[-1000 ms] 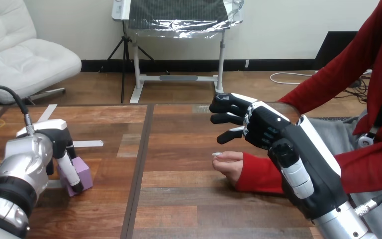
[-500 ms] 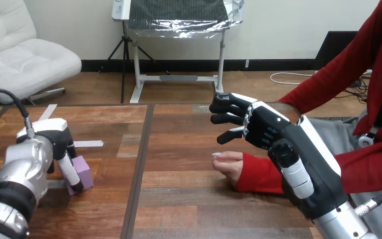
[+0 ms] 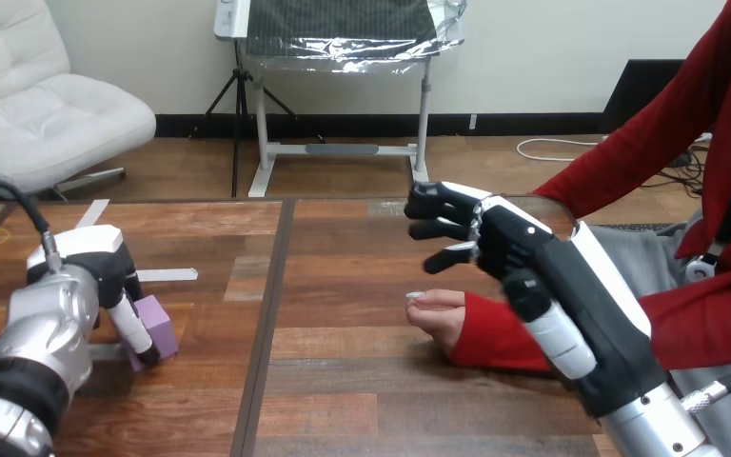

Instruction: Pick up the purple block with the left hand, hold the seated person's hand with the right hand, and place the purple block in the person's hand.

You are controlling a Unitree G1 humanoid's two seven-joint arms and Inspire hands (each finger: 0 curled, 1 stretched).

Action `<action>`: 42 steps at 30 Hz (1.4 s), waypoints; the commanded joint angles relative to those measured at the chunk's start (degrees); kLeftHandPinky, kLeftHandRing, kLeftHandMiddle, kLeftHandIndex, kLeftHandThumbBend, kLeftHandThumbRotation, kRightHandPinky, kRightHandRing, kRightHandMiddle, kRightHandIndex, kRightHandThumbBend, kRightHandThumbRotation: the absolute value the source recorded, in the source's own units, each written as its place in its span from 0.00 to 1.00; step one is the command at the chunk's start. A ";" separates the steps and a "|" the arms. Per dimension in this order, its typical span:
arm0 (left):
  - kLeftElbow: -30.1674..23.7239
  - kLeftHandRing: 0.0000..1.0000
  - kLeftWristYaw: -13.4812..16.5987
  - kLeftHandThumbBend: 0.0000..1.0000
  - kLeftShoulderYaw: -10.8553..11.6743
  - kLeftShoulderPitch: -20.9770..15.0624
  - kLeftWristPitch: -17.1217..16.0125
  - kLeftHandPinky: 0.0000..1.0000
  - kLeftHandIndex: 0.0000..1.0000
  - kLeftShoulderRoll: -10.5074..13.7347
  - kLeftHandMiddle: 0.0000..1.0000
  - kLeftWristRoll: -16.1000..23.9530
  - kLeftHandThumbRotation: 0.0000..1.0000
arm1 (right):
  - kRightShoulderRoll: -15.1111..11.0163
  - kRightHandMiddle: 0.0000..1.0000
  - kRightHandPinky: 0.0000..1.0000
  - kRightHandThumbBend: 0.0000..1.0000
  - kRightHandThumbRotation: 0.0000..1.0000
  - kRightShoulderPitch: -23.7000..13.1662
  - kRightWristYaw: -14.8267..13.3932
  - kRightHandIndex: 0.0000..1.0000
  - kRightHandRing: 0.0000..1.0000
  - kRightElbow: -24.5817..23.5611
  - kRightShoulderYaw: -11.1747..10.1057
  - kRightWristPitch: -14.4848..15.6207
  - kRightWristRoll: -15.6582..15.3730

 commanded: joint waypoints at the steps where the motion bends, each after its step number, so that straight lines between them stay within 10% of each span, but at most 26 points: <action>1: -5.26 0.25 2.07 0.77 1.58 -0.51 0.19 0.15 0.51 0.39 0.37 -0.53 0.00 | -1.53 0.79 0.66 0.93 0.99 -5.81 -2.67 0.79 0.77 1.62 -3.00 -1.21 -3.31; 12: -17.96 0.43 0.80 0.78 5.56 4.17 1.83 0.30 0.47 2.15 0.49 -2.06 0.00 | -5.42 0.80 0.69 0.99 0.89 -9.72 -5.94 0.81 0.77 6.10 -5.98 -1.41 -10.59; 42: -50.88 0.14 2.40 0.81 19.46 17.89 3.91 0.08 0.44 -0.34 0.24 -10.53 0.00 | -17.49 0.85 0.65 0.99 0.73 -18.34 -11.79 0.84 0.80 21.82 -7.77 -2.22 -22.07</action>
